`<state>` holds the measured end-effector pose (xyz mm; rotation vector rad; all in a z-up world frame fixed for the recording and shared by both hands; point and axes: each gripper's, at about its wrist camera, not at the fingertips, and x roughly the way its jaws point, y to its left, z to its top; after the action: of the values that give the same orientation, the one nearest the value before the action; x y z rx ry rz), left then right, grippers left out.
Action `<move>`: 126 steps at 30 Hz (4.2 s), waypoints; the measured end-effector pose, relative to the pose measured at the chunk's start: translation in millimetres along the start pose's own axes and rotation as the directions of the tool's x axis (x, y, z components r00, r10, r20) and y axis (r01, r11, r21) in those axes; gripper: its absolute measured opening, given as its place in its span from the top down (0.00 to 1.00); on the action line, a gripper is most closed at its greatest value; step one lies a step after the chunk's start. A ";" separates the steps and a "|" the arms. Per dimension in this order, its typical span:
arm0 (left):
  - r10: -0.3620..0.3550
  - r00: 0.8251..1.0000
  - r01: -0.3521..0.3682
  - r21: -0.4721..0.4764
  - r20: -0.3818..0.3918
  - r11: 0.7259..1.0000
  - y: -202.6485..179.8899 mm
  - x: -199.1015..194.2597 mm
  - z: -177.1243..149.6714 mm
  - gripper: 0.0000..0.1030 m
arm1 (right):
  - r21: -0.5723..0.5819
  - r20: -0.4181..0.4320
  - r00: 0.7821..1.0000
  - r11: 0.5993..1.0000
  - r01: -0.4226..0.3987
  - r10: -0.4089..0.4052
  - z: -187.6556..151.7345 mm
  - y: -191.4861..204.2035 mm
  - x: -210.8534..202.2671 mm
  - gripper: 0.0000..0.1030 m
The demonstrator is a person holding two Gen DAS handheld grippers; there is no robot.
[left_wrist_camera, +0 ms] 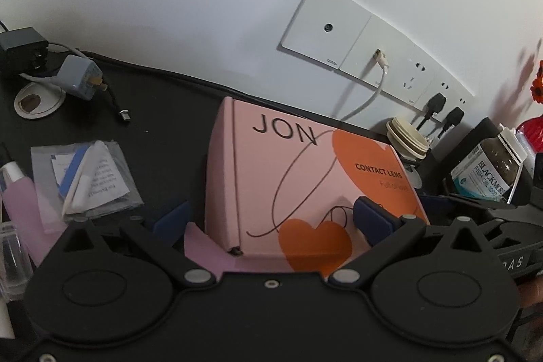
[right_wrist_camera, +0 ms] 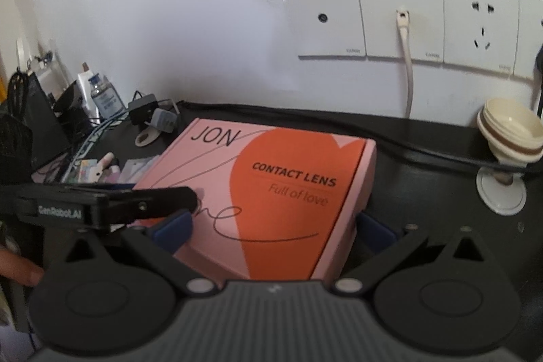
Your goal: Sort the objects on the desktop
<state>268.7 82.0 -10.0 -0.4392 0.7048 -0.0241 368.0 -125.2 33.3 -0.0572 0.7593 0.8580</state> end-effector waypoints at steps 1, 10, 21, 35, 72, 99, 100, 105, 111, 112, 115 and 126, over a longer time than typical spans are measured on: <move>-0.002 1.000 0.002 0.002 -0.001 1.000 -0.5 -0.5 -0.9 0.00 | 0.001 -0.006 1.000 1.000 -0.007 0.007 -0.1 -0.5 -0.1 0.01; 0.006 1.000 -0.006 0.015 -0.010 1.000 -3.8 -9.5 -7.3 0.00 | -0.034 -0.036 0.999 0.999 -0.039 0.037 -2.4 2.5 -4.0 0.01; 0.007 1.000 -0.007 0.019 -0.011 1.000 -6.6 -25.6 -21.5 0.00 | -0.103 -0.077 0.993 0.990 -0.097 0.089 -9.7 9.2 -13.9 0.01; 0.030 1.000 -0.029 0.058 -0.010 0.998 -12.6 -29.9 -23.0 0.00 | -0.101 -0.056 0.996 0.992 -0.072 0.066 -18.1 16.8 -19.5 0.01; 0.224 0.970 -0.236 0.145 0.093 0.961 -28.8 3.7 22.2 0.00 | -0.282 0.082 0.975 0.934 0.219 -0.204 -28.1 57.3 10.5 0.01; 0.236 0.969 -0.244 0.132 0.070 0.961 -32.6 23.0 38.9 0.00 | -0.403 0.062 0.992 0.906 0.125 -0.109 21.8 11.3 42.3 0.01; 0.238 0.969 -0.246 0.131 0.070 0.961 -32.9 21.1 37.4 0.00 | -0.409 0.059 0.993 0.905 0.118 -0.103 21.2 11.9 41.1 0.01; 0.247 0.966 -0.255 0.131 0.070 0.958 -34.7 13.1 29.5 0.00 | -0.461 0.054 0.995 0.882 0.097 -0.081 13.8 18.7 34.4 0.01; 0.249 0.966 -0.256 0.122 0.068 0.959 -36.2 12.6 29.7 0.00 | -0.480 0.052 0.996 0.873 0.087 -0.070 20.8 16.3 36.7 0.01; 0.250 0.966 -0.256 0.119 0.067 0.959 -35.9 12.3 30.2 0.00 | -0.482 0.051 0.996 0.872 0.087 -0.071 21.8 16.2 37.7 0.01; 0.252 0.965 -0.260 0.115 0.079 0.959 -37.3 6.7 30.6 0.00 | -0.494 0.054 0.995 0.864 0.095 -0.079 20.3 18.9 36.3 0.01; 0.294 0.950 -0.305 0.114 0.107 0.946 -47.8 -31.0 18.8 0.00 | -0.319 0.079 0.993 0.942 0.106 -0.085 10.0 10.5 -1.2 0.01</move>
<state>262.8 51.0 41.0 -0.2042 0.6723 0.2349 365.9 -115.6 44.0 -0.3537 0.5447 0.8804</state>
